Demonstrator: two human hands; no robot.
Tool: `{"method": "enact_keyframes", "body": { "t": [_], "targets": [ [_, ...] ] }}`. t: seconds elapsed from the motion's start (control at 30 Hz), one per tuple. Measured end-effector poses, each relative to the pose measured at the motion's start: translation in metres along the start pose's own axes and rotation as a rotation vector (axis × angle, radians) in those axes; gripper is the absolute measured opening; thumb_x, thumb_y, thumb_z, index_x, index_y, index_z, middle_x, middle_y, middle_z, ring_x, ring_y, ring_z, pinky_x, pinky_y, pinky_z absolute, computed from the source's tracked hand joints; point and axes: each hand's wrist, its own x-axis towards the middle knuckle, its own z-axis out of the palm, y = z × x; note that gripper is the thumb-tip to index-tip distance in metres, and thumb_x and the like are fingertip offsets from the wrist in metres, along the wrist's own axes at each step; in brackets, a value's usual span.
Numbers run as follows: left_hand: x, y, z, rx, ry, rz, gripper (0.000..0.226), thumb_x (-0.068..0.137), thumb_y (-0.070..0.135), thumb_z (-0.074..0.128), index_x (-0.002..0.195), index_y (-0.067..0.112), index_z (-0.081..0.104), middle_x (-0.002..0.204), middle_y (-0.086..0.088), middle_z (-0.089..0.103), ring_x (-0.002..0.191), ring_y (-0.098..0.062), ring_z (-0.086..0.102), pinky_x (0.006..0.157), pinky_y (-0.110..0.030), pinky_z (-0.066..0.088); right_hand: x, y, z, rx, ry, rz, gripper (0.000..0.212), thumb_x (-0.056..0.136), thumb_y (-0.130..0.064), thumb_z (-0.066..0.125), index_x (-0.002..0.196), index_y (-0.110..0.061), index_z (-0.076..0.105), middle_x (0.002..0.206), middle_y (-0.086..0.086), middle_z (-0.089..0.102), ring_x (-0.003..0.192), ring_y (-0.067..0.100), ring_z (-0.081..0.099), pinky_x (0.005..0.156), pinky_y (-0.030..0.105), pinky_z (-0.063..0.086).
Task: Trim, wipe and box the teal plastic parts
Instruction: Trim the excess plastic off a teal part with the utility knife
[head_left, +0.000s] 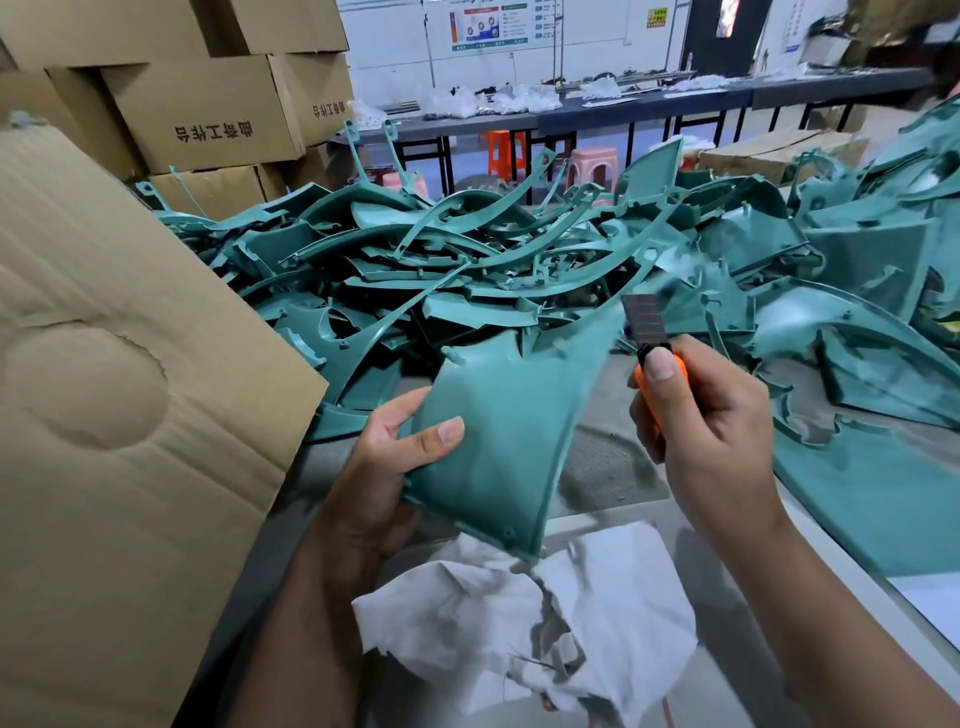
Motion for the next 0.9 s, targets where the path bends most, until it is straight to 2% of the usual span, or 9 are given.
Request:
{"method": "enact_keyframes", "body": {
  "t": [0.07,0.13,0.23,0.37,0.47,0.6,0.67,0.77,0.9],
  "targets": [
    [0.001,0.001,-0.001,-0.078,0.031,0.041,0.031,0.079,0.011,0.057,0.101,0.013,0.080,0.092,-0.008,0.076,0.077,-0.020,0.074,0.063,-0.028,0.059,-0.001,0.002,0.001,0.018,0.026,0.048,0.047,0.108,-0.041,0.051,0.078,-0.004,0.051,0.056,0.014,0.039,0.045,0.029,0.038,0.042,0.031,0.030],
    [-0.001,0.006,-0.007,-0.093,0.038,0.062,0.035,0.083,0.014,0.051,0.109,0.008,0.075,0.091,-0.009,0.075,0.076,-0.019,0.073,0.063,-0.026,0.058,-0.001,0.004,0.002,0.009,0.099,0.097,0.046,0.110,-0.038,0.049,0.079,-0.004,0.049,0.059,0.020,0.038,0.048,0.032,0.036,0.042,0.036,0.028],
    [-0.007,0.009,-0.017,0.026,0.025,-0.003,0.039,0.081,0.014,0.061,0.118,0.004,0.071,0.105,-0.019,0.073,0.085,-0.030,0.072,0.070,-0.035,0.059,0.002,0.010,0.000,-0.112,0.222,0.179,0.039,0.110,-0.041,0.048,0.084,-0.013,0.052,0.064,0.010,0.050,0.054,0.029,0.044,0.046,0.039,0.034],
    [-0.007,0.006,-0.020,0.124,0.012,-0.064,0.048,0.066,0.022,0.077,0.112,0.008,0.075,0.104,-0.022,0.074,0.083,-0.032,0.073,0.069,-0.036,0.060,0.004,0.025,-0.007,-0.403,0.293,0.298,0.024,0.106,-0.029,0.051,0.084,-0.020,0.052,0.069,0.003,0.054,0.056,0.012,0.042,0.054,0.037,0.037],
    [-0.004,0.005,-0.019,0.137,0.000,-0.075,0.052,0.066,0.026,0.079,0.114,0.006,0.074,0.107,-0.024,0.074,0.087,-0.035,0.072,0.073,-0.038,0.060,0.004,0.028,-0.009,-0.457,0.353,0.349,0.020,0.106,-0.024,0.051,0.087,-0.020,0.056,0.070,0.002,0.056,0.056,0.007,0.044,0.054,0.035,0.035],
    [-0.003,0.003,-0.017,0.180,0.009,-0.089,0.056,0.064,0.028,0.080,0.116,0.006,0.074,0.113,-0.027,0.072,0.094,-0.039,0.071,0.082,-0.044,0.058,0.006,0.025,-0.012,-0.496,0.413,0.370,0.023,0.105,-0.023,0.052,0.082,-0.024,0.051,0.067,-0.004,0.050,0.056,0.011,0.042,0.055,0.035,0.032],
    [-0.003,0.004,-0.015,0.185,-0.010,-0.086,0.055,0.064,0.028,0.080,0.115,0.007,0.074,0.114,-0.027,0.072,0.094,-0.038,0.072,0.082,-0.044,0.059,0.006,0.025,-0.012,-0.521,0.412,0.374,0.026,0.105,-0.023,0.053,0.080,-0.025,0.048,0.065,-0.005,0.048,0.058,0.016,0.042,0.056,0.035,0.031],
    [-0.003,0.004,-0.014,0.170,-0.017,-0.107,0.058,0.063,0.027,0.080,0.116,0.006,0.073,0.115,-0.028,0.071,0.096,-0.040,0.071,0.083,-0.044,0.058,0.005,0.026,-0.011,-0.572,0.382,0.352,0.022,0.104,-0.022,0.054,0.083,-0.023,0.052,0.063,-0.005,0.049,0.056,0.012,0.042,0.054,0.035,0.029],
    [-0.004,0.004,-0.015,0.164,-0.036,-0.098,0.054,0.066,0.028,0.079,0.116,0.008,0.074,0.114,-0.026,0.072,0.095,-0.038,0.072,0.079,-0.040,0.061,0.004,0.026,-0.011,-0.576,0.357,0.295,0.018,0.104,-0.022,0.055,0.086,-0.021,0.055,0.064,-0.003,0.051,0.056,0.016,0.043,0.054,0.035,0.031]
  ]
}}
